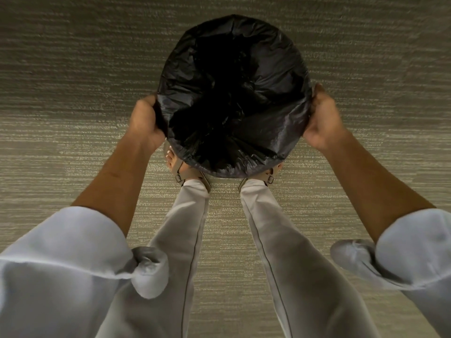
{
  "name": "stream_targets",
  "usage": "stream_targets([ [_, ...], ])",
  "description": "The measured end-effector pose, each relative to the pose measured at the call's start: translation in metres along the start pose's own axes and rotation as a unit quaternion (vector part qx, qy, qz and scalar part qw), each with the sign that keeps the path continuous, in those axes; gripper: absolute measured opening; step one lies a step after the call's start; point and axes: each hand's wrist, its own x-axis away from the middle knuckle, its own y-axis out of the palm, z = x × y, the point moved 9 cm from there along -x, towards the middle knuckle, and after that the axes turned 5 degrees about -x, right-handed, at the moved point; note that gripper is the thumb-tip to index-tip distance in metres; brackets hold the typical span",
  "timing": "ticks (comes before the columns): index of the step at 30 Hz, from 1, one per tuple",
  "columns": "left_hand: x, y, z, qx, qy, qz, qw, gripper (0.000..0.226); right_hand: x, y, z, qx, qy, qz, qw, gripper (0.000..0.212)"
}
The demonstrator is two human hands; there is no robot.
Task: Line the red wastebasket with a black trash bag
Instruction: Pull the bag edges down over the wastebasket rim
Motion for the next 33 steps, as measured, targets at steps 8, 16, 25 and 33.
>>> stream_targets([
  [8,0.012,-0.033,0.006,-0.072,0.092,0.096,0.988,0.036,0.076,-0.026,-0.067,0.207,-0.37,0.234,0.875,0.021],
  [16,0.019,-0.012,-0.002,-0.26,0.19,0.089,0.942,0.032,-0.003,0.134,0.058,0.51,0.036,-0.188,0.838,0.049],
  [25,0.019,-0.017,0.007,-0.27,0.209,0.069,0.937,0.031,0.013,0.11,0.036,0.381,-0.077,-0.042,0.92,0.039],
  [33,0.019,-0.027,0.011,-0.235,0.15,0.066,0.958,0.045,0.046,0.055,0.071,0.077,-0.026,0.09,0.993,0.059],
])
